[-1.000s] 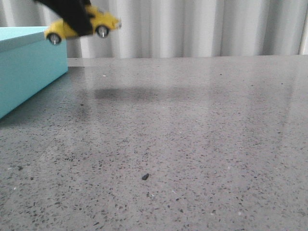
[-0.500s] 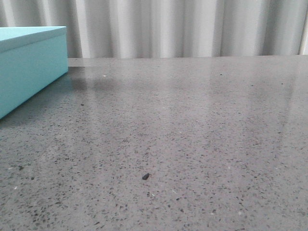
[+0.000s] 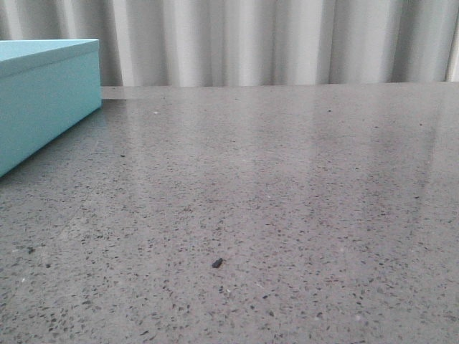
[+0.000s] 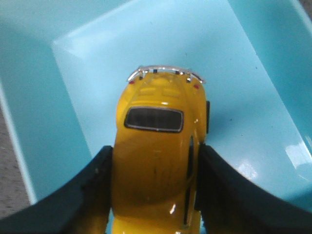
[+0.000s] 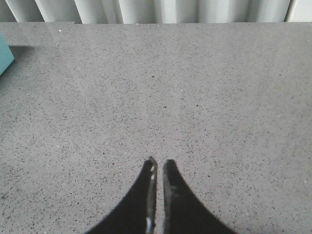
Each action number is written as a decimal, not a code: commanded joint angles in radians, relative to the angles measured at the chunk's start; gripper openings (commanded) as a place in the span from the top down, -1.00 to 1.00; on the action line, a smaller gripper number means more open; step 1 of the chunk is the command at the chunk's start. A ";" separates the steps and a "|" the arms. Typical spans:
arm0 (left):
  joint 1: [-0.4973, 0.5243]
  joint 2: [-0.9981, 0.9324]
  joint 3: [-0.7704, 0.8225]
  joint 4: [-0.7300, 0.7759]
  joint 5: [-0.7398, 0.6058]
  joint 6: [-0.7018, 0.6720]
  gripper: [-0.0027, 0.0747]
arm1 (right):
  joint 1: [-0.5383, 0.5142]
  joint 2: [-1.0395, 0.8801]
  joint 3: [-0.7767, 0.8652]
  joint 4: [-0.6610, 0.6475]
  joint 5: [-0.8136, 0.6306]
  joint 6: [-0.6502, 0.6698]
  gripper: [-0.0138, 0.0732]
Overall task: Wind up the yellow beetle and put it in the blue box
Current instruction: 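Lift the beetle with the left gripper and carry it over the box, then lower the beetle into the blue box and open the left gripper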
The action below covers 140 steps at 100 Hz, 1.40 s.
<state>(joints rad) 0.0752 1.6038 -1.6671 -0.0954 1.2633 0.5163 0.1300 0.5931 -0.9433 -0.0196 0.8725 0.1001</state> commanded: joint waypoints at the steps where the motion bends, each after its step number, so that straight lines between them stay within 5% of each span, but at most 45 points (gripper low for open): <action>1: 0.004 -0.010 0.019 -0.043 -0.031 -0.010 0.59 | 0.000 0.002 -0.025 -0.005 -0.073 -0.007 0.78; 61: 0.001 0.182 0.059 -0.125 -0.087 -0.010 0.55 | 0.000 0.002 0.023 -0.003 -0.049 -0.007 0.78; 90: 0.001 0.196 0.059 -0.130 -0.085 -0.010 -0.05 | 0.000 0.002 0.023 0.006 -0.049 -0.007 0.78; 140: 0.001 0.146 0.053 -0.192 -0.131 0.003 0.02 | 0.000 0.002 0.023 0.006 -0.077 -0.007 0.78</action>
<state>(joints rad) 0.0766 1.8275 -1.5842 -0.2515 1.1681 0.5148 0.1300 0.5931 -0.8971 -0.0099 0.8691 0.1001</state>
